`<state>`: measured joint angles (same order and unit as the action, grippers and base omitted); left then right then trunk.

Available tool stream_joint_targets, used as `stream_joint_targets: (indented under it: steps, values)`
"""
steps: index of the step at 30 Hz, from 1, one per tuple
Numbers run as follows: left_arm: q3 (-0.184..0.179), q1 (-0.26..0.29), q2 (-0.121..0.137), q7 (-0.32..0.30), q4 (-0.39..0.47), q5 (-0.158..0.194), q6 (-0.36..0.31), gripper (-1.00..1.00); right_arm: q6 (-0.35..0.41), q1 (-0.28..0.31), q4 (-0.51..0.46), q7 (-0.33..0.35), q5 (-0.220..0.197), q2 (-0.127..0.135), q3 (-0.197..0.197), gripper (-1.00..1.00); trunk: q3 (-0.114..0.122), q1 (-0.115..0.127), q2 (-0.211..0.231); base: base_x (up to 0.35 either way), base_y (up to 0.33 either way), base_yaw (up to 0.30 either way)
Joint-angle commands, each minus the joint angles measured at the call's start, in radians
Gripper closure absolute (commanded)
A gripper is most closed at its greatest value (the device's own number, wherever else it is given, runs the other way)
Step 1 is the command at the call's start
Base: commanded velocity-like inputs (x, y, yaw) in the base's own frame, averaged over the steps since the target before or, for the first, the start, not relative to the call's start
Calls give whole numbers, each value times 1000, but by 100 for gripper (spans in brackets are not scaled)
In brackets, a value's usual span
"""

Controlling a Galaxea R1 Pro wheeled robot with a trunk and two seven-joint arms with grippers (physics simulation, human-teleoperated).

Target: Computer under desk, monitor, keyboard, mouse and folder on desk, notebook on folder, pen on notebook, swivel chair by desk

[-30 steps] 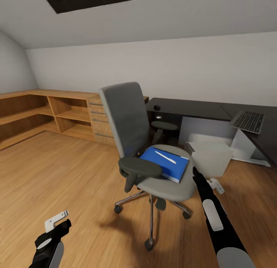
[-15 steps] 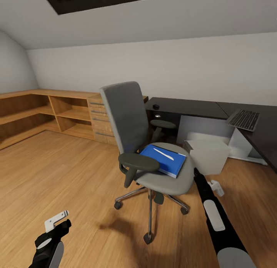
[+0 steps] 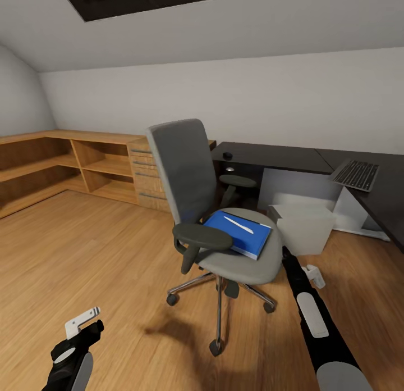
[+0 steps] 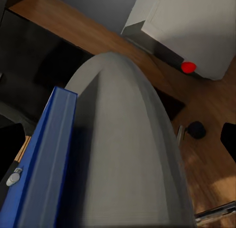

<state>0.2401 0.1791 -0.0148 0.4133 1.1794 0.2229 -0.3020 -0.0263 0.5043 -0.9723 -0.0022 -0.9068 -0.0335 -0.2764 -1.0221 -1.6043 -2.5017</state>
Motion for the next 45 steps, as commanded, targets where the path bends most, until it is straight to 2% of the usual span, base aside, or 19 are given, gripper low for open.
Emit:
stream_joint_targets:
  steps: [1,13,45]
  values:
    - [1,0,0,4,2,9,-3,-100,-2,0,0,0,-11,-1,0,-100,-1,0,0,0,0,0]
    - [1,0,0,4,2,9,-3,-100,-1,0,1,-1,-12,-5,0,-100,-1,0,0,0,0,65]
    - [1,0,0,5,2,9,-3,-100,0,0,-1,-1,-15,-5,2,-100,-1,0,0,0,0,275]
